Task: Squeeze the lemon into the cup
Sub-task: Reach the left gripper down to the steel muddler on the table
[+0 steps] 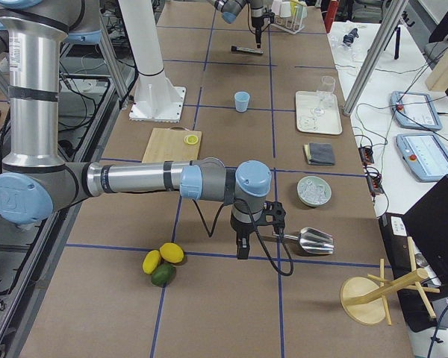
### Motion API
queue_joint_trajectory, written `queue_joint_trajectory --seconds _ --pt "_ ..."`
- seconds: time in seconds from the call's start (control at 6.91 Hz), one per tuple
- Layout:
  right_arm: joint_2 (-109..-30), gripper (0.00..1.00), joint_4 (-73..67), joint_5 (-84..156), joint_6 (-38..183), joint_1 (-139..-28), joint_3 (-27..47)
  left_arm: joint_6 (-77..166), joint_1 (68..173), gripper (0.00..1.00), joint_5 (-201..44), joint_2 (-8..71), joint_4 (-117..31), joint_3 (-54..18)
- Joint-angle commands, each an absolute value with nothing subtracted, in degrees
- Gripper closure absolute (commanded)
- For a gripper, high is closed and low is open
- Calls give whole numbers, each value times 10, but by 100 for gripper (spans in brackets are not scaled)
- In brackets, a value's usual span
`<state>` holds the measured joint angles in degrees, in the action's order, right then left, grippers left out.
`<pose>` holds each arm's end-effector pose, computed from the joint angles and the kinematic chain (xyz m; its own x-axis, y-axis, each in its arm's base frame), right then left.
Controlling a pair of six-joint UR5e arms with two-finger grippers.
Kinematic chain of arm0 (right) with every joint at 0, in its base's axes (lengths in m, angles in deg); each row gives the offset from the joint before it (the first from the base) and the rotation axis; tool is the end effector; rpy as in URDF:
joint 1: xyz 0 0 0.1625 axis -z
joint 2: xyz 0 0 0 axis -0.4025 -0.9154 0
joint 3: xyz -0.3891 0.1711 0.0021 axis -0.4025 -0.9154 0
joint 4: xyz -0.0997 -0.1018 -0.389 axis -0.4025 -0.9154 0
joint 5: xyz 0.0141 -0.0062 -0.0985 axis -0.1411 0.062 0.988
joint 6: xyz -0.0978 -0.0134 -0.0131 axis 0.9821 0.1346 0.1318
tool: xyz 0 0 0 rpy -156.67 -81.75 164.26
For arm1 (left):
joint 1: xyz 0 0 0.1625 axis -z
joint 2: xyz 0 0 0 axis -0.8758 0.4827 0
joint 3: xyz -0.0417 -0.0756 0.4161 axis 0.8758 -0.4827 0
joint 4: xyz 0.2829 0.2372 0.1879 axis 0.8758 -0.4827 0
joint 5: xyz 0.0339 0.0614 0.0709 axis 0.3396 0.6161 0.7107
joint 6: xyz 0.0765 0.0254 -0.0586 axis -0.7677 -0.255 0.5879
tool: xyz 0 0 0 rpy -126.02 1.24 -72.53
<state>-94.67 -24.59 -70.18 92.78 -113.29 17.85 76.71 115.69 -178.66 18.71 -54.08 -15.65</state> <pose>0.0672 -0.4502 0.6280 0.7754 -0.0499 0.6295 0.0636 0.9980 0.0009 0.2665 -0.5131 0.5386 0.6378 0.1081 -0.7625 0.0592 0.9803 0.1885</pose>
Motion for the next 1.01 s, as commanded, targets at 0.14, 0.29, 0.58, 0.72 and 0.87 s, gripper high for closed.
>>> queue_joint_trajectory --seconds 0.14,0.29,0.58,0.72,0.87 --pt "-947 0 -246 -701 928 -1133 176 748 1151 41 -1787 209 -545 -125" --pt "-947 0 -246 -701 928 -1133 175 748 1150 43 -1787 208 -545 -124" --pt "-946 0 -246 -699 925 -1133 175 747 1150 45 -1787 209 -545 -112" --pt "-946 0 -245 -700 924 -1133 175 748 1149 45 -1787 209 -544 -114" --pt "-946 0 -246 -699 924 -1133 175 748 1149 45 -1787 209 -544 -112"
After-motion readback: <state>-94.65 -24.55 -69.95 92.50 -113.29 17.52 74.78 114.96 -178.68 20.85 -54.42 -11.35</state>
